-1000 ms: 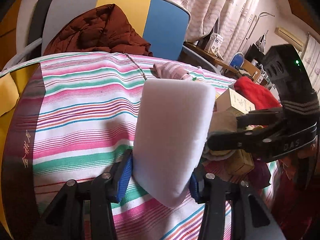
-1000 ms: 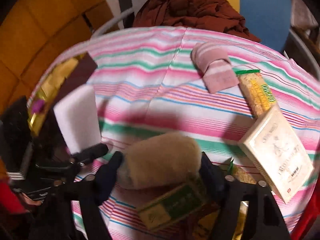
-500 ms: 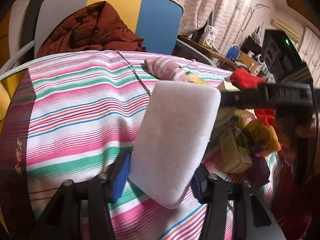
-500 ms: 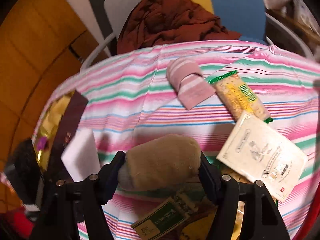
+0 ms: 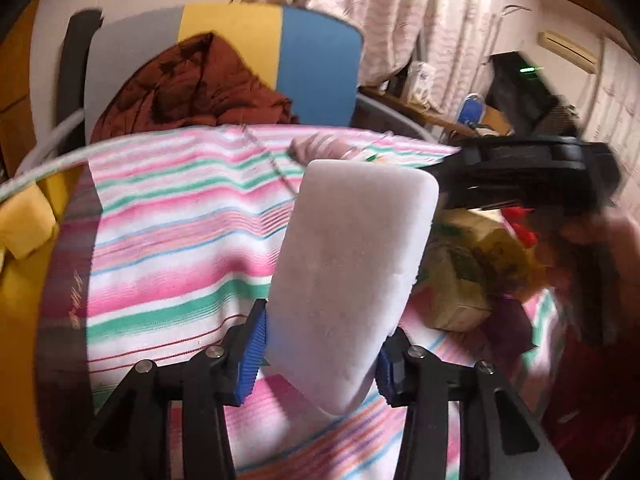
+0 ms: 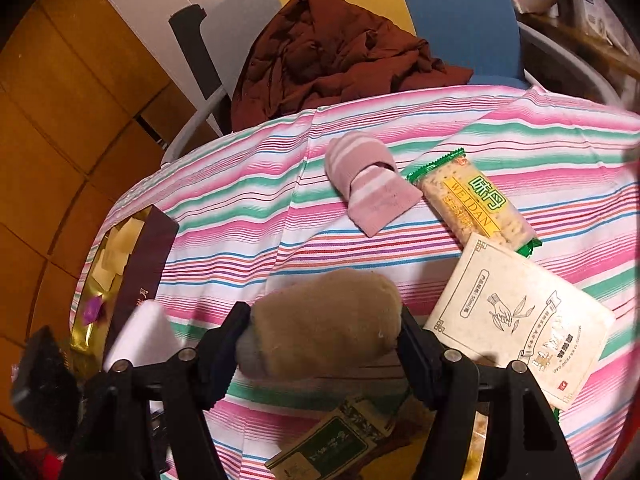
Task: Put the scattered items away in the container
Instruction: 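Carry the white eraser sponge and tan sponge toward the gold tray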
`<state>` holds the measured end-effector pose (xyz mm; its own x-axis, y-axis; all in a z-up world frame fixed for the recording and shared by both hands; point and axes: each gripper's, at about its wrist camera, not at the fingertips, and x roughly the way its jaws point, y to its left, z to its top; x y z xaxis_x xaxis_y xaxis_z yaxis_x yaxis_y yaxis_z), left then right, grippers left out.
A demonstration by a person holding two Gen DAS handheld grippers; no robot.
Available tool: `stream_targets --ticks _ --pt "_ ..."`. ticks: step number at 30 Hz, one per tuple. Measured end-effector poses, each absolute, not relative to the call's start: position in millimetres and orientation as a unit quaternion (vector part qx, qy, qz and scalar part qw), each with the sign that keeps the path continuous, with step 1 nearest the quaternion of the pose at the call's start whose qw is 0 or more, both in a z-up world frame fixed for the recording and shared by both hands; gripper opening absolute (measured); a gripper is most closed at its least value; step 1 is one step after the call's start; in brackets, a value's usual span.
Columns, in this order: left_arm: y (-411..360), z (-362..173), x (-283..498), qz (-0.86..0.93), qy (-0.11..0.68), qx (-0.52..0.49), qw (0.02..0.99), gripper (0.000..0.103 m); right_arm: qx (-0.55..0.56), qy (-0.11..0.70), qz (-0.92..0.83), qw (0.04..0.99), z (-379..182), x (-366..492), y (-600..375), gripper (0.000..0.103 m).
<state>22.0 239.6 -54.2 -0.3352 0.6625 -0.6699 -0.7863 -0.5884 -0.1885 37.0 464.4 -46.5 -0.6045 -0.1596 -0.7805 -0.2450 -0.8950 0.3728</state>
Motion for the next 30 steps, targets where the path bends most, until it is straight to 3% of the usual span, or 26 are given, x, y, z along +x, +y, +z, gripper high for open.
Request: stream_targets --ticks 14,30 --pt "175.1 -11.1 6.6 0.836 0.012 -0.357 0.417 0.047 -0.427 0.191 0.884 0.017 -40.0 34.4 451.0 0.071" --pt "79.2 -9.9 -59.7 0.842 -0.057 -0.416 0.338 0.047 -0.396 0.131 0.908 -0.045 -20.7 21.1 388.5 0.071"
